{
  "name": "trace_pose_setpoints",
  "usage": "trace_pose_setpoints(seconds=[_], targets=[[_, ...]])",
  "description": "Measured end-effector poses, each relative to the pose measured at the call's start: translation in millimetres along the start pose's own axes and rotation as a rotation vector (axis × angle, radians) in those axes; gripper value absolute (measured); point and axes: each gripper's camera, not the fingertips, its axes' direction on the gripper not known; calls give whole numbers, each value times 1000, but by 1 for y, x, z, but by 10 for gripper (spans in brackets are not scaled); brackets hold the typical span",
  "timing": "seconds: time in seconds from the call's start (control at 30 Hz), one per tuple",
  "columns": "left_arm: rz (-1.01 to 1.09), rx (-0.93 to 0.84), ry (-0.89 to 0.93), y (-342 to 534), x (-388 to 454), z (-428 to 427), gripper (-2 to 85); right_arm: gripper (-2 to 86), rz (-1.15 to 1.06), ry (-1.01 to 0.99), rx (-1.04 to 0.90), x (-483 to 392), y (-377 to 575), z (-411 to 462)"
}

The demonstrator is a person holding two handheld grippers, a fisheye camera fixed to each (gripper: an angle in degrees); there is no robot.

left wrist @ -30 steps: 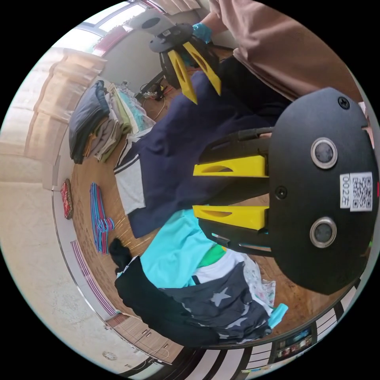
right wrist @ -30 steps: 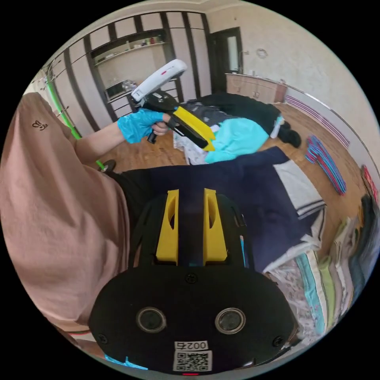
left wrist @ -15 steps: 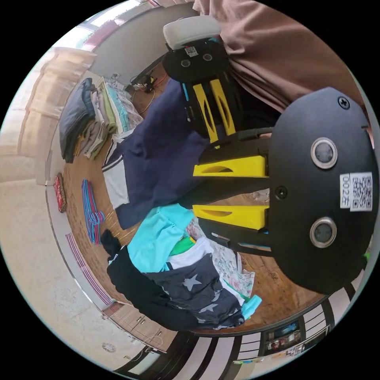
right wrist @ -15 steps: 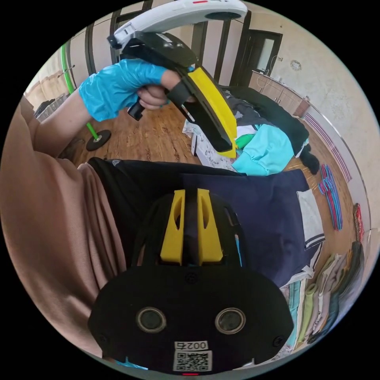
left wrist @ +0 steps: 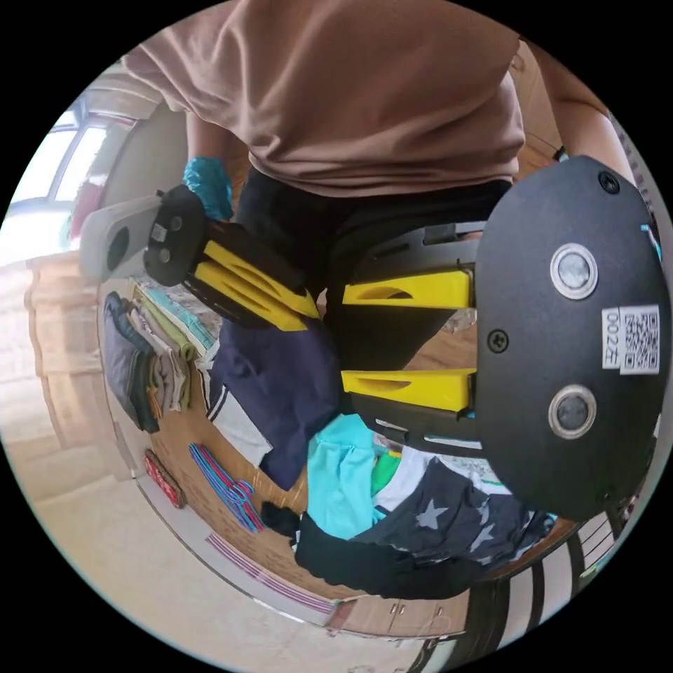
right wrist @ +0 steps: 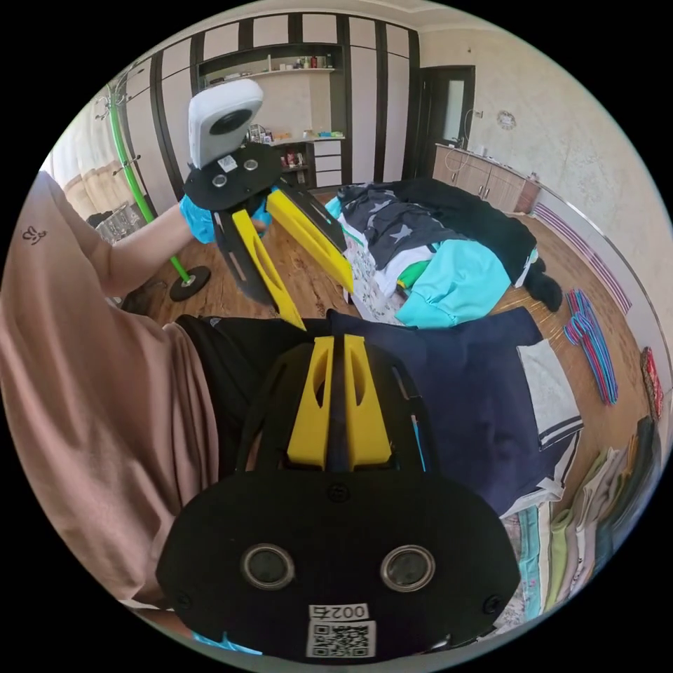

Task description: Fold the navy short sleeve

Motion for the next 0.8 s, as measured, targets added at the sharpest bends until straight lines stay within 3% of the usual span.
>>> trace_pose_setpoints(seconds=[0.3, 0.5, 0.8], targets=[[289, 5, -4, -15, 2, 3, 48, 18, -33, -42, -11, -3, -5, 1], [325, -28, 43, -15, -7, -1, -9, 79, -34, -56, -53, -6, -6, 5], [208, 65, -16, -6, -23, -27, -9, 108, 69, 347, -302, -7, 25, 28]])
